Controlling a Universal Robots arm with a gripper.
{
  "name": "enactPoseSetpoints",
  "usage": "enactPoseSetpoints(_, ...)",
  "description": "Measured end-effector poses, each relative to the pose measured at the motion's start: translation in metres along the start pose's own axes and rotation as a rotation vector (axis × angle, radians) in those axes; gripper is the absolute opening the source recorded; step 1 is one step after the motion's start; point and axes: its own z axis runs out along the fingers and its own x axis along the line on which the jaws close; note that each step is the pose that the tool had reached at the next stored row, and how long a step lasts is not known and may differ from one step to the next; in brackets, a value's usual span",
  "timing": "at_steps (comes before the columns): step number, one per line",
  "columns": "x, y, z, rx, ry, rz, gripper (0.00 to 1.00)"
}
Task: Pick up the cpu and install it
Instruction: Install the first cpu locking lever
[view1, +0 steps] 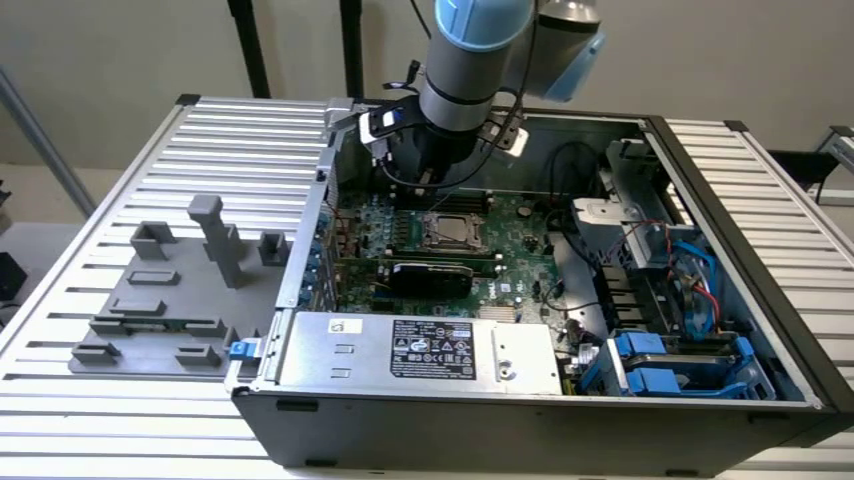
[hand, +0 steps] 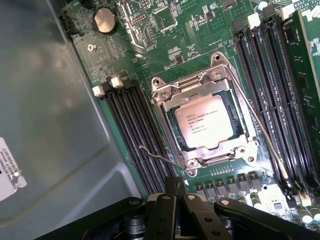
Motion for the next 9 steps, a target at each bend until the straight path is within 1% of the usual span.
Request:
enactPoseSetpoints(4, 0.002, 0.0, 0.0064, -0.0043, -0.0021, 0.011, 0.11)
enactPoseSetpoints(6, 0.003, -0.0002, 0.0095, -0.0065, -0.0041, 0.016, 0.11)
enactPoseSetpoints(7, 0.003, -0.0003, 0.0107, -0.0082, -0.0065, 0.018, 0.11)
enactPoseSetpoints(9, 0.004, -0.0005, 0.0128, -0.0124, -0.0132, 0.022, 0.11)
